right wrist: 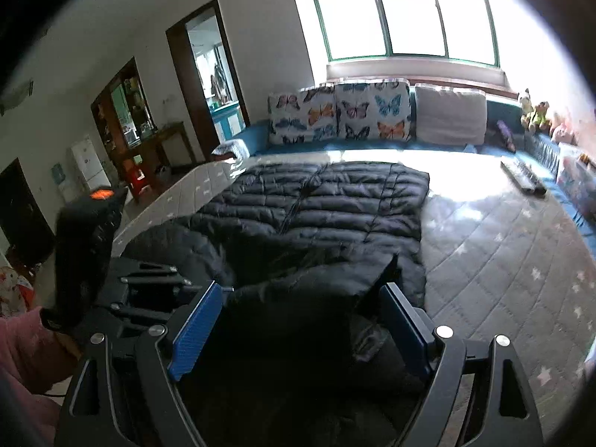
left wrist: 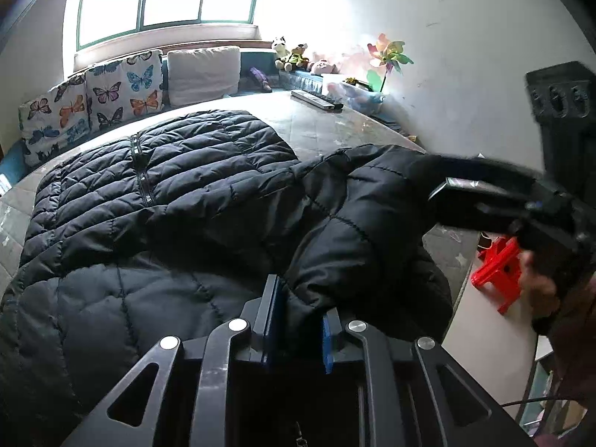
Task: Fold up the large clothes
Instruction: 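Open the left gripper and release the folded side onto the jacket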
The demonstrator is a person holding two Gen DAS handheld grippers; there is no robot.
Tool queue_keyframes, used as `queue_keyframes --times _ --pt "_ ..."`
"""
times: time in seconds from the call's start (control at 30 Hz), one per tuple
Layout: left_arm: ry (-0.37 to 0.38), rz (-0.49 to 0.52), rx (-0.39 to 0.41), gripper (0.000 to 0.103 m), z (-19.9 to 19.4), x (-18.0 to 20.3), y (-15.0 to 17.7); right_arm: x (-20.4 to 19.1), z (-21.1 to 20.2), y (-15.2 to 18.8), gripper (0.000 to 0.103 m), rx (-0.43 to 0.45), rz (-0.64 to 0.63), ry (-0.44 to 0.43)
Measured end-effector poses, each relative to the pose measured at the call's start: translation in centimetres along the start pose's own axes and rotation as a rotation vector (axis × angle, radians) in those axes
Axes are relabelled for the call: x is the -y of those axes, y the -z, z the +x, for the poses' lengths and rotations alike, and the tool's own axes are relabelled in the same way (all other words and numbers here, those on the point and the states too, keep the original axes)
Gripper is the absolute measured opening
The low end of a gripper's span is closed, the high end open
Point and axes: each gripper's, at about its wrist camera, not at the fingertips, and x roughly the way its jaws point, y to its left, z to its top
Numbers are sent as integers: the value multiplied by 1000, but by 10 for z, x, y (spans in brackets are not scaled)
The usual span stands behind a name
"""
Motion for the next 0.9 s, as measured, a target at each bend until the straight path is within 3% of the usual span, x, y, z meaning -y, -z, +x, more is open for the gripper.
queue_keyframes --times 0.13,0.23,0.3,0.37,0.5,0.6,0.67,0.77,0.9 --pt "-16 48 -15 28 -3 2 1 8 10 10 94 -35 75 -76" --pt "-32 68 -14 56 -13 0 3 13 19 15 94 -58 117 -140" --pt "-36 83 5 85 -22 -1 7 17 26 17 94 -65 144 -170" --pt "-52 93 37 92 -33 -2 11 21 30 18 94 -65 170 -206" --pt "-66 72 82 92 -66 -17 14 28 33 13 94 -43 223 -282" --pt "-109 -24 145 92 -102 -57 11 29 29 5 94 -16 209 -294" --pt "-186 -116 197 92 -128 -101 10 31 28 -1 94 0 202 -305" --pt "-237 -240 201 89 -140 -163 14 33 24 -14 94 41 214 -348" --pt "-232 -347 114 66 -117 -219 31 35 11 -28 94 122 220 -361"
